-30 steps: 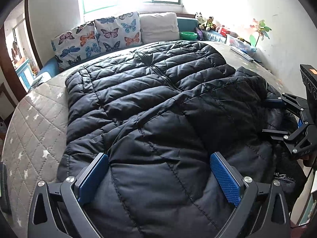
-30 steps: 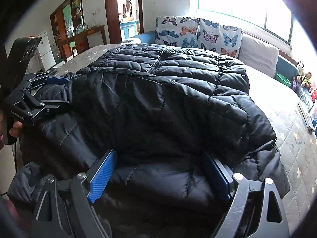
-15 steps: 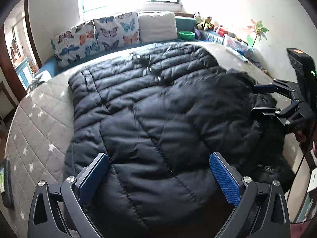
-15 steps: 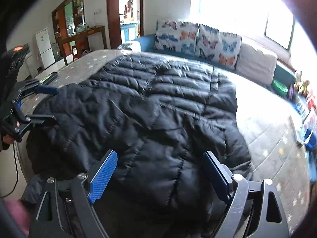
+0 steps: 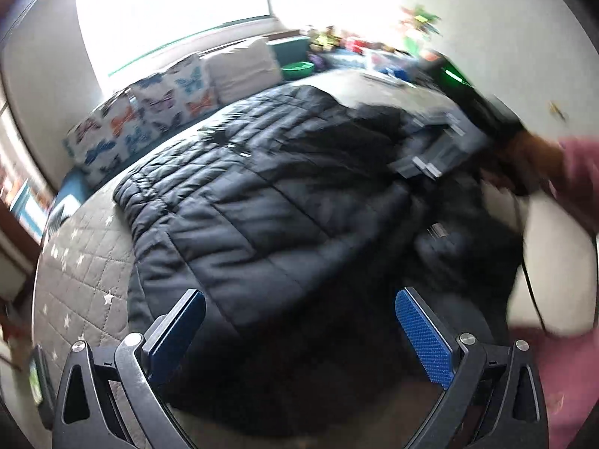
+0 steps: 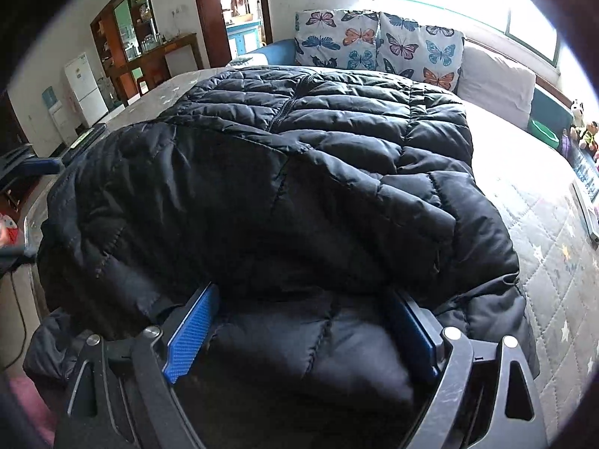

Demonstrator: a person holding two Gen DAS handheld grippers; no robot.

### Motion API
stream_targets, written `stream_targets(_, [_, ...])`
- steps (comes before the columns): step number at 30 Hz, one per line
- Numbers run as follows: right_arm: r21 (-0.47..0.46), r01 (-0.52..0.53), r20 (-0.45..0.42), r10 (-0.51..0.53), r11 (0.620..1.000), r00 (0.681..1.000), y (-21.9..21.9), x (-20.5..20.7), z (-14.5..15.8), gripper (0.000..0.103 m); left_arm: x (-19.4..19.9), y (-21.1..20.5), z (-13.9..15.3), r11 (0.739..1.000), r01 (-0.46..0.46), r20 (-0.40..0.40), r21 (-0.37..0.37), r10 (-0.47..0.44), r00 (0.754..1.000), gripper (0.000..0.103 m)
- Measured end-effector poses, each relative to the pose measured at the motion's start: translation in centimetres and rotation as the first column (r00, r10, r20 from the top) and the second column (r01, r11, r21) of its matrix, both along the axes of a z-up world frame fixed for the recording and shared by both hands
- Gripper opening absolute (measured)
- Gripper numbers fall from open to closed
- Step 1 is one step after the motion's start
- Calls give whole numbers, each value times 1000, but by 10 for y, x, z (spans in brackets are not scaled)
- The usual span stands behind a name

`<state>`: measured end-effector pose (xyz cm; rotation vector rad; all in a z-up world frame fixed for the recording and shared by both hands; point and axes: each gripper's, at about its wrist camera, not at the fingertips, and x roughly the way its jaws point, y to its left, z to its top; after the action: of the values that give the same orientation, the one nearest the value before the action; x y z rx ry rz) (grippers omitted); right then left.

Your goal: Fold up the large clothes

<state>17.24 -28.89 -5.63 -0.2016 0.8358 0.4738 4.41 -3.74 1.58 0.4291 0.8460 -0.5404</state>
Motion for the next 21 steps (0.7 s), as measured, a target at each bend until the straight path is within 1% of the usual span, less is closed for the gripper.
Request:
stream_targets(4, [7, 2, 13, -2, 1000, 1000, -1, -2, -1, 98, -39, -1, -13, 993, 86, 18, 77, -87, 996, 103])
stream_targets(9, [9, -1, 14, 1, 1000, 1000, -1, -1, -2, 98, -67, -11, -36, 976, 179, 35, 124, -185, 982, 103])
stream_targets(13, [8, -2, 14, 1, 1000, 1000, -2, 0, -2, 98, -76, -33, -56, 949, 257, 49, 181, -269, 962, 103])
stream_targets(16, [7, -1, 16, 1, 1000, 1000, -1, -1, -2, 98, -82, -50, -68, 930, 296, 74, 218, -319, 945, 102])
stream_targets(17, [8, -1, 14, 1, 1000, 1000, -2, 0, -2, 98, -83, -55, -71, 924, 310, 79, 225, -334, 939, 101])
stream_targets(18, [8, -1, 14, 1, 1000, 1000, -2, 0, -2, 98, -84, -59, -73, 919, 319, 87, 231, -345, 934, 96])
stream_targets(20, [8, -2, 15, 2, 1000, 1000, -2, 0, -2, 98, -86, -65, -74, 914, 330, 120, 234, -364, 924, 90])
stream_targets(21, [9, -2, 16, 2, 1000, 1000, -2, 0, -2, 98, -86, -68, -74, 914, 336, 129, 229, -370, 920, 75])
